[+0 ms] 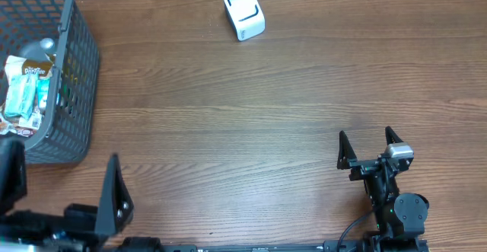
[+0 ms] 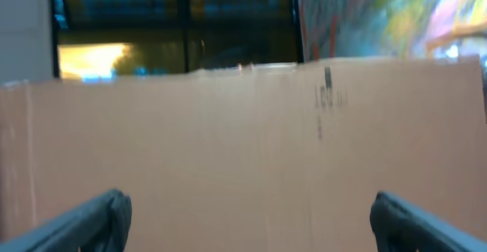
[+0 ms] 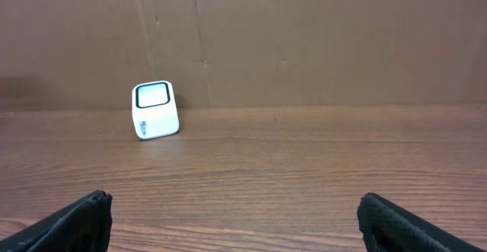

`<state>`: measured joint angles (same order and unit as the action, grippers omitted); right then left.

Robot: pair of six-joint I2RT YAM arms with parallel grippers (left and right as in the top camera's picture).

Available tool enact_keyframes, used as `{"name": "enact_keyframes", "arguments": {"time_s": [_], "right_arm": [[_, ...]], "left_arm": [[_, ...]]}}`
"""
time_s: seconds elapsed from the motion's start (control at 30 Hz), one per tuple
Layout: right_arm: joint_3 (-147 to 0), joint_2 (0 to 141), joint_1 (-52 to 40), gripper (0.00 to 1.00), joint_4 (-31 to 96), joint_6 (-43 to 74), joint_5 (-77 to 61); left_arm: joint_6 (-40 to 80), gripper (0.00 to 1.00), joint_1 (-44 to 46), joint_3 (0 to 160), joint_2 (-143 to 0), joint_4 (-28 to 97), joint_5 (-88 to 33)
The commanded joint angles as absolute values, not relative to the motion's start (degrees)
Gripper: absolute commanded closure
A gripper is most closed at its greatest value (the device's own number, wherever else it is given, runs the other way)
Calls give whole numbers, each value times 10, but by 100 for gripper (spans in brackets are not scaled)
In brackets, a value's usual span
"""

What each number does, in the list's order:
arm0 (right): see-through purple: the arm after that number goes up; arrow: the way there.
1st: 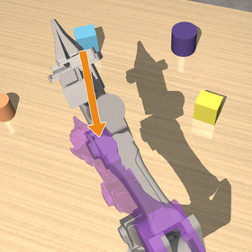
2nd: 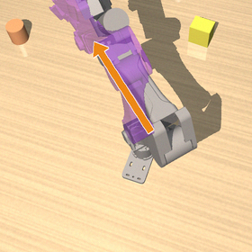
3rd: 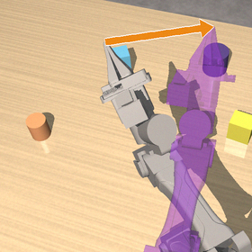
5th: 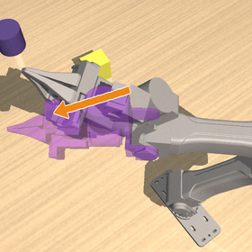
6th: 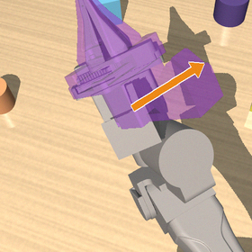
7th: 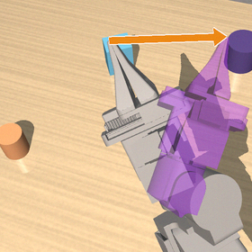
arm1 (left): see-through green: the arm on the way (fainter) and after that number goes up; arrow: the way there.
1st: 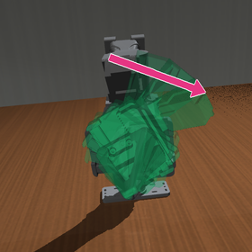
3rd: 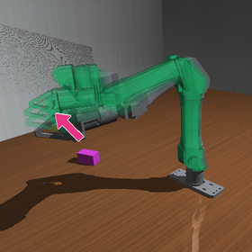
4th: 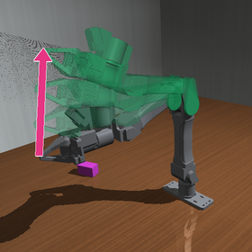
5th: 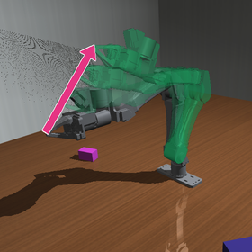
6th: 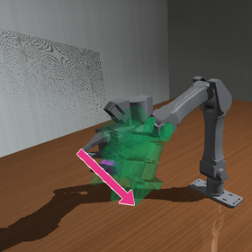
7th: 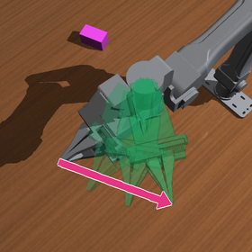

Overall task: Scan the item barcode
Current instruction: 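Raise the left gripper and move it over the grey basket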

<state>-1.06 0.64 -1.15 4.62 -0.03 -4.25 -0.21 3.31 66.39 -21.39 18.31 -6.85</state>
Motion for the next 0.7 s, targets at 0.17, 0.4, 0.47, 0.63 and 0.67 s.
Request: {"name": "enact_keyframes", "arguments": {"time_s": [0.17, 0.4, 0.47, 0.63, 0.67], "right_arm": [[-4, 2, -9, 0, 44, -3, -42], [-4, 2, -9, 0, 44, -3, -42], [-4, 2, -9, 0, 44, -3, -42], [-4, 2, -9, 0, 44, -3, -42], [-4, 2, -9, 0, 44, -3, -42]], "left_arm": [[-17, 0, 36, 931, -434, 446, -107], [-17, 0, 36, 1008, -552, 609, -119], [-17, 0, 36, 1008, -578, 631, -126], [-17, 0, 36, 1008, -631, 668, -156], [-17, 0, 36, 1008, -642, 673, -162]]}}
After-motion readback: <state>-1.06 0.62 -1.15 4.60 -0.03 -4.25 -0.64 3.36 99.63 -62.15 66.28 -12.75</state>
